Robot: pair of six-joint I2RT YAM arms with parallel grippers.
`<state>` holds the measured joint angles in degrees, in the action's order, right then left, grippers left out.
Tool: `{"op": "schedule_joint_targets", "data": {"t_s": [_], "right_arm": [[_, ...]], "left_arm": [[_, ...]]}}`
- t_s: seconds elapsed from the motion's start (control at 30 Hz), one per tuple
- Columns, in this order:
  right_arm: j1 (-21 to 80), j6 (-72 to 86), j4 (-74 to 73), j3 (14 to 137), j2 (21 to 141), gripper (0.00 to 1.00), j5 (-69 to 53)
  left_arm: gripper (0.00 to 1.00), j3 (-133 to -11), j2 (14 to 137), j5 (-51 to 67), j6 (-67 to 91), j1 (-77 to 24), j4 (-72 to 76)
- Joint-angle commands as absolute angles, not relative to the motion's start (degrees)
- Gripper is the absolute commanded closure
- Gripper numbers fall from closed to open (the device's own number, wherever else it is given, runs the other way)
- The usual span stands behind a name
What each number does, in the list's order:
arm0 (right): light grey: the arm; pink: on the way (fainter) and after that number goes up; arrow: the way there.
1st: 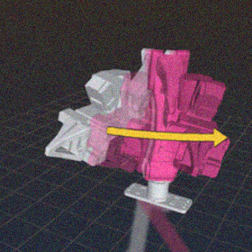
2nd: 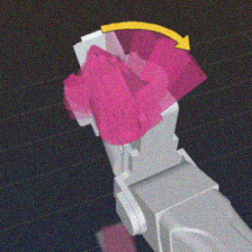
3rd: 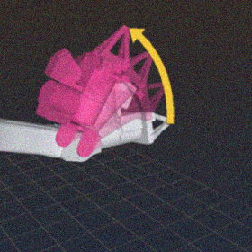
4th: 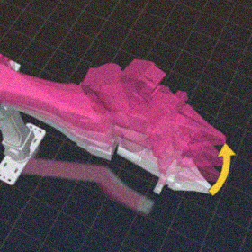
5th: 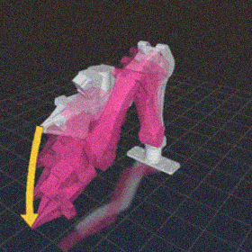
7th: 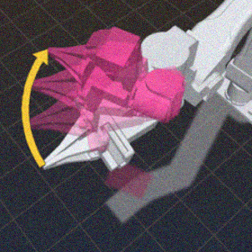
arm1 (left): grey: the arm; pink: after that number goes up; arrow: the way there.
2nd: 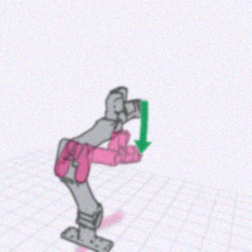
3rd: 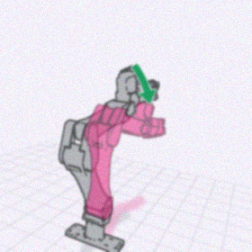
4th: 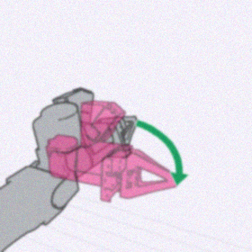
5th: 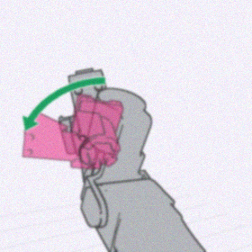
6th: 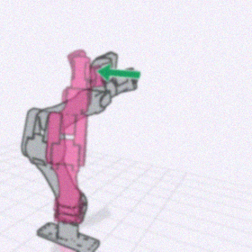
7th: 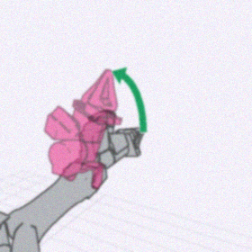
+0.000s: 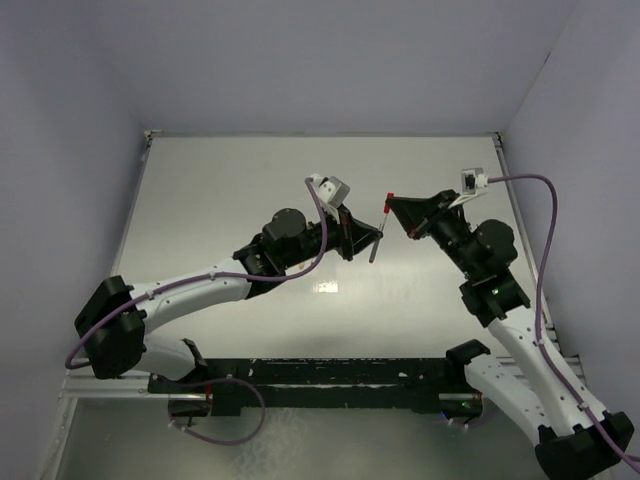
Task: Insert the pens into the pen caps
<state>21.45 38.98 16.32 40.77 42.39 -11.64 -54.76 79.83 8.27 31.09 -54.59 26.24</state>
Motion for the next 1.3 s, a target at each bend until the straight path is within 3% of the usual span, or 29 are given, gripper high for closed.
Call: {"op": "schedule_joint_targets", "data": {"t_s": [0.0,0.57,1.27], "right_arm": [[21.44,37.59,15.26,41.48,43.17,1.00,-17.10],[21.44,35.16,9.69,42.30,46.92,1.00,-26.17],[21.77,29.22,-3.96,42.79,51.72,1.00,-27.19]], "left_arm": [[1.00,-54.47,78.35,7.50,32.35,-53.74,30.44],[1.00,-55.72,82.42,7.52,41.31,-49.07,41.73],[1.00,-63.68,84.98,8.30,40.62,-43.17,40.42]]}}
